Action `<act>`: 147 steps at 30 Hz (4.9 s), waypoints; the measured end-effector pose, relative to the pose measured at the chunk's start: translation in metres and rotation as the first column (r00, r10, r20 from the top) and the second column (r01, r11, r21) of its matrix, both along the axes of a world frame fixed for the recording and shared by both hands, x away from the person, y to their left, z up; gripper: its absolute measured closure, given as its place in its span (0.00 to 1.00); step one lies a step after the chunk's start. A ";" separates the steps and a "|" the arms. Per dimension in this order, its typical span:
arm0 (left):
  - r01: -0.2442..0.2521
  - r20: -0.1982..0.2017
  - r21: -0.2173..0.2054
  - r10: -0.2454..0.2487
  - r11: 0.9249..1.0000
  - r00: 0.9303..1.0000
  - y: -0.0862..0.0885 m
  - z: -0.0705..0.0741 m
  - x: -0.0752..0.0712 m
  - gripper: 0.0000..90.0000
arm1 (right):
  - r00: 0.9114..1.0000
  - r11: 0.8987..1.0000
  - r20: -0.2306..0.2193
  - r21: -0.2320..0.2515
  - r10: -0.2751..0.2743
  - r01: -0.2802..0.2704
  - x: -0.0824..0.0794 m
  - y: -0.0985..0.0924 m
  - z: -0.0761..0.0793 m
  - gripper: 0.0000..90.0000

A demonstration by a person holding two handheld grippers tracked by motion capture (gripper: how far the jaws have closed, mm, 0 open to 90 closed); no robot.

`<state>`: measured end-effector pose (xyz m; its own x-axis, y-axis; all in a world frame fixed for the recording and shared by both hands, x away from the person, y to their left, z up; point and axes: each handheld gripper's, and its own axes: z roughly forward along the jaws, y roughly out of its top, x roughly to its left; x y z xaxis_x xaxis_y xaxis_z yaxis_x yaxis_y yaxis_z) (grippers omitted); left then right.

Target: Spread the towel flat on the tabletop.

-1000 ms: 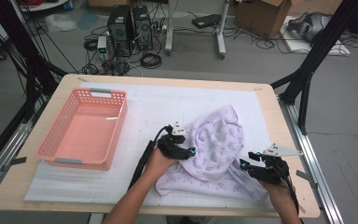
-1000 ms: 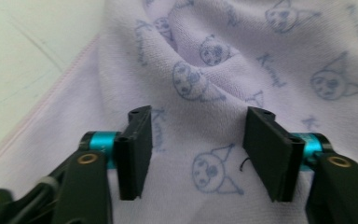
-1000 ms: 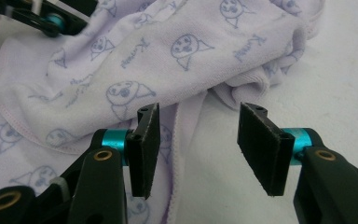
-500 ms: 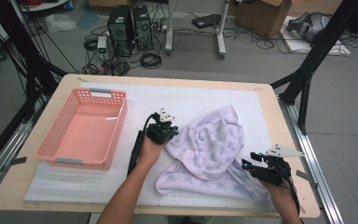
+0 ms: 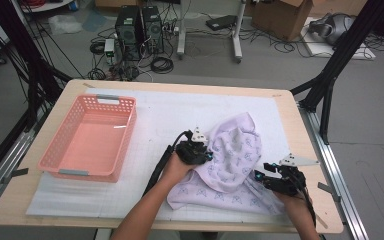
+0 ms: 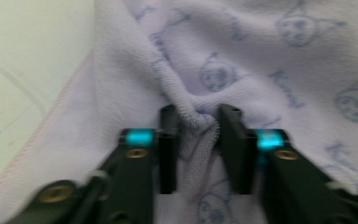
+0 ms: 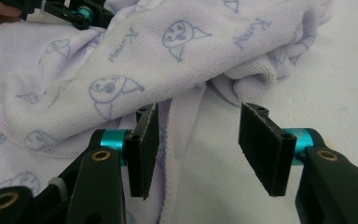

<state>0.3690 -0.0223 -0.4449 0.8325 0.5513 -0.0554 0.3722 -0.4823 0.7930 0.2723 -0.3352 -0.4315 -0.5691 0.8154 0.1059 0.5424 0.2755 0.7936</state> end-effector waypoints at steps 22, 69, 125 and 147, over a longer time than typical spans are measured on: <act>-0.448 -0.014 -0.045 0.448 0.893 0.894 0.096 0.037 0.098 0.91 | 1.000 0.999 0.023 0.041 0.000 -0.001 -0.003 0.001 0.002 0.51; -0.170 -0.025 -0.079 0.168 0.982 0.985 0.053 0.012 -0.022 0.85 | 1.000 0.999 0.026 0.043 -0.002 0.001 -0.005 -0.004 0.002 0.52; -0.256 -0.034 -0.019 0.256 0.966 0.966 0.101 -0.006 -0.062 0.43 | 0.996 0.997 -0.094 -0.073 0.006 -0.013 0.029 0.004 -0.011 0.72; -0.477 0.018 -0.176 0.487 0.861 0.873 0.111 0.015 0.011 0.94 | 0.979 0.989 0.154 -0.039 -0.136 0.144 0.110 0.012 0.017 0.95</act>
